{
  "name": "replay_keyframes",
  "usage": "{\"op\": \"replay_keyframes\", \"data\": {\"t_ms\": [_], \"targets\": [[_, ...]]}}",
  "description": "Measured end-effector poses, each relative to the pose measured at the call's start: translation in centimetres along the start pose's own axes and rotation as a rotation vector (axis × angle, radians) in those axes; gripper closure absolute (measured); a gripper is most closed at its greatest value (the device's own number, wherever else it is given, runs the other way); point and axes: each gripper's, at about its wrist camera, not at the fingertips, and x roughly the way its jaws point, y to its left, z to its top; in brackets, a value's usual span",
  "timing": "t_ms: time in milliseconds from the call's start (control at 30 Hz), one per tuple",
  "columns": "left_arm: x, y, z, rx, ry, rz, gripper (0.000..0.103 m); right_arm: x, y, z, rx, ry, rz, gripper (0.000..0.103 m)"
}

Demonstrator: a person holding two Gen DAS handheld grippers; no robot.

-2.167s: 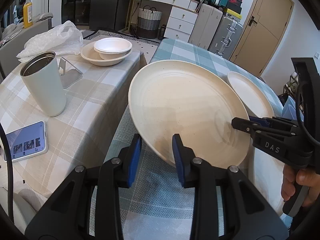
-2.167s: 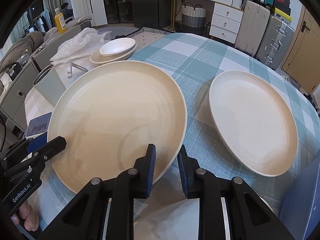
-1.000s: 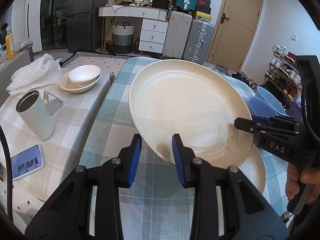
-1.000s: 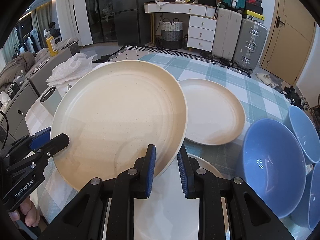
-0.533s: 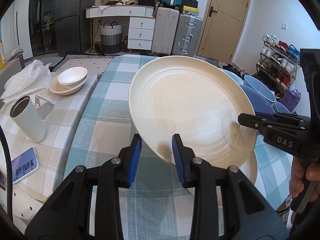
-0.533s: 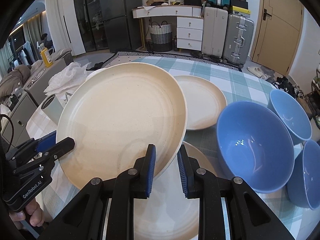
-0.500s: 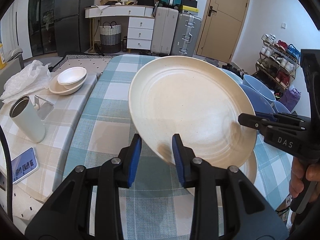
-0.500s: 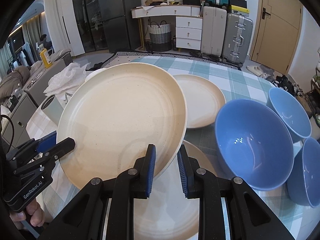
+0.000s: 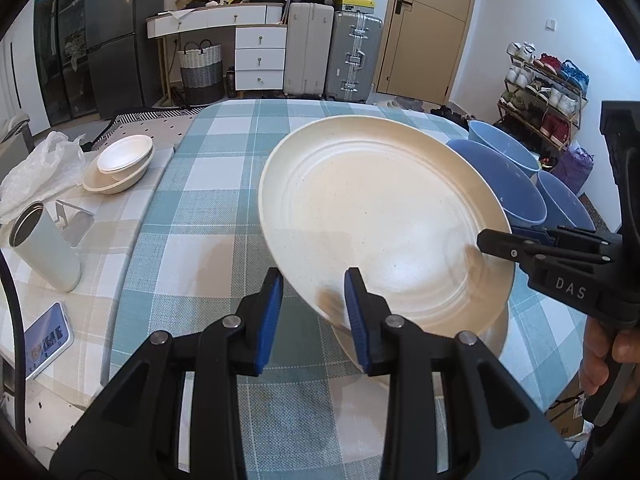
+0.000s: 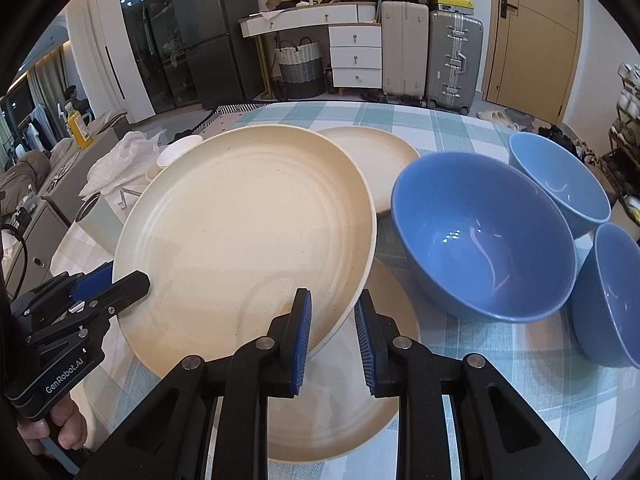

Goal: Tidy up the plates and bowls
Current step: 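Lift the large cream plate with the left gripper and carry it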

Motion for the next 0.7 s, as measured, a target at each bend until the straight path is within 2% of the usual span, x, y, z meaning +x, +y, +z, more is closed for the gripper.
{"op": "replay_keyframes", "data": {"t_ms": [700], "targets": [[2.9, -0.5, -1.9, 0.057, 0.090, 0.016, 0.075, 2.0, -0.5, -2.7, 0.028, 0.058, -0.016, 0.079]]}}
